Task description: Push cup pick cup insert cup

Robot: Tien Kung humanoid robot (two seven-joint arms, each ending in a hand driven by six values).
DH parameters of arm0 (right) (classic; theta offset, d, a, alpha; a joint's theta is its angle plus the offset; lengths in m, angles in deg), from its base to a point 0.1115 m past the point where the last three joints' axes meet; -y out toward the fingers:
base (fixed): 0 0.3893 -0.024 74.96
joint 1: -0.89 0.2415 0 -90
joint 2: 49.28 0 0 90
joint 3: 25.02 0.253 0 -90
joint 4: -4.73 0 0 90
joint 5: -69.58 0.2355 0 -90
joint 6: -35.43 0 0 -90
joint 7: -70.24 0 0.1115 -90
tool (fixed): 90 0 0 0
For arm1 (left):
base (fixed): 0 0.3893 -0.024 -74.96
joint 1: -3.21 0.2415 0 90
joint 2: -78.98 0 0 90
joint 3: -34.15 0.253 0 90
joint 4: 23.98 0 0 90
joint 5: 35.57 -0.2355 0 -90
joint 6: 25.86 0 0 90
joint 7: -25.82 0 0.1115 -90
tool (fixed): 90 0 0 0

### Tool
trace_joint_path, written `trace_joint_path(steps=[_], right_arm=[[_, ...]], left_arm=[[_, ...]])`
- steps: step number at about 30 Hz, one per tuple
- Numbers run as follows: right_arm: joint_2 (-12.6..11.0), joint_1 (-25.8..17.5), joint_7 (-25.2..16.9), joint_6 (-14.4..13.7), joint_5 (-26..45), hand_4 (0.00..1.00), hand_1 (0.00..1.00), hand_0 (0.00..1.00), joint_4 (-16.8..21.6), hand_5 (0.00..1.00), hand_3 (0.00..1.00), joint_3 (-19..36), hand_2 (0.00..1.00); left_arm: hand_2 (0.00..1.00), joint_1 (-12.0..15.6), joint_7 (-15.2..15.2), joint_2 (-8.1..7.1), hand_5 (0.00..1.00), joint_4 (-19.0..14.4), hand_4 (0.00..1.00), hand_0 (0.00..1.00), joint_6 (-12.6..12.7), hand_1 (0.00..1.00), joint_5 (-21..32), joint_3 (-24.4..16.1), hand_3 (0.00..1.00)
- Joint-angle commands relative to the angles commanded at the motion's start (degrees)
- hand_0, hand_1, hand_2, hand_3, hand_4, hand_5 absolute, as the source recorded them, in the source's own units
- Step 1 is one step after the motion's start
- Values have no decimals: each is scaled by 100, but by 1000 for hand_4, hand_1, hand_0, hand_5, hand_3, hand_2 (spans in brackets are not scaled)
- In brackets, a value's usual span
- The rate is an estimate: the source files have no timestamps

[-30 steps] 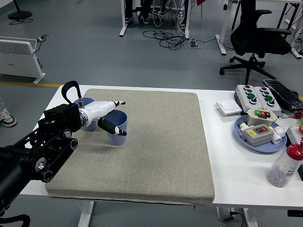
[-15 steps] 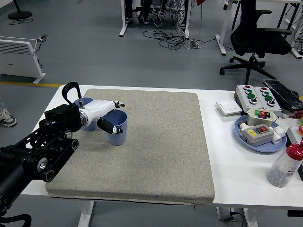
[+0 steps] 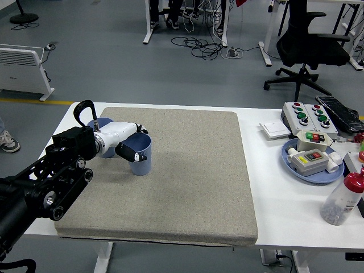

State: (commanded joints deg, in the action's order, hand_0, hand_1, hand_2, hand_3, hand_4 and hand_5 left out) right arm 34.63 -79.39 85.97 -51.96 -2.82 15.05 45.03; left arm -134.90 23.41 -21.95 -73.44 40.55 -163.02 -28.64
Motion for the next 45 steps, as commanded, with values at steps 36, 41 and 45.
trace_joint_path(steps=[36,41,45], right_arm=[[0,-41,17,-20,-12,96,657,724,0,545,582,66,660],[1,-54,17,-22,-27,96,657,724,0,545,582,61,660],[6,-57,12,-25,-24,96,657,724,0,545,582,63,660]], left_arm=[[563,-1060,-289,-950,184,-577,642,368,-908,561,-217,-703,602],[565,-1107,-167,-874,181,-178,641,374,-777,566,-255,-730,602],[565,-1129,-70,-824,181,2,641,374,-657,566,-255,-769,602]])
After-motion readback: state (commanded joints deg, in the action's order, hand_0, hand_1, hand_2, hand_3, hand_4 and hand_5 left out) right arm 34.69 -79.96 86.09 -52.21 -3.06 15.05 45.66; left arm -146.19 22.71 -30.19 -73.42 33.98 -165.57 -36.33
